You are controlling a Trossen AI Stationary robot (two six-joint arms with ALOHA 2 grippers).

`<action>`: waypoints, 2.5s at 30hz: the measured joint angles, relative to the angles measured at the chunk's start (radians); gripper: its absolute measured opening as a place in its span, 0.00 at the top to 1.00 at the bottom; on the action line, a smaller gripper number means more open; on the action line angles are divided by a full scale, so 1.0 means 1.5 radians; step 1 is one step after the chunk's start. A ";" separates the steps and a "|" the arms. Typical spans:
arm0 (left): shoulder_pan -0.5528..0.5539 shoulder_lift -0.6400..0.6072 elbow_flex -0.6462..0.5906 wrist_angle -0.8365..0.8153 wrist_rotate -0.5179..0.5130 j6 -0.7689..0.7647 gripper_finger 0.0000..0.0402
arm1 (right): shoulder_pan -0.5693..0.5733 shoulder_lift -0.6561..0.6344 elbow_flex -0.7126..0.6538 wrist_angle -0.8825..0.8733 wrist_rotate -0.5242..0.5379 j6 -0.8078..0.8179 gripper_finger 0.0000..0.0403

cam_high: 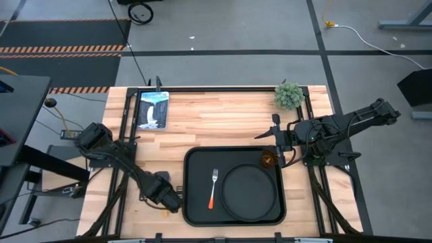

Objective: Pick and place plate/cup/fork/spoon on tray
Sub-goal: Put the green spoon on the black serving tray to the left side of the orange fork, then return to Home Position

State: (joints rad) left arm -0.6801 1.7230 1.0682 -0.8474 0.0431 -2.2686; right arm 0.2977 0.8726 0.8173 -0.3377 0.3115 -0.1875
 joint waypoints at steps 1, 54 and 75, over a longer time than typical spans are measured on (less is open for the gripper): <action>0.006 0.000 0.004 -0.003 -0.006 0.006 0.84 | 0.000 0.000 0.000 0.000 0.000 0.000 0.65; 0.175 0.098 0.071 0.232 -0.078 0.244 0.77 | 0.000 0.000 0.000 -0.010 0.000 0.001 0.65; 0.184 0.065 0.114 0.208 -0.110 0.452 0.64 | -0.001 -0.037 0.000 -0.066 0.096 -0.001 0.65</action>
State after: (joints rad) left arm -0.4049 1.8210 1.2397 -0.5357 -0.1222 -1.5905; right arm 0.2966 0.8170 0.8173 -0.4363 0.4549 -0.1885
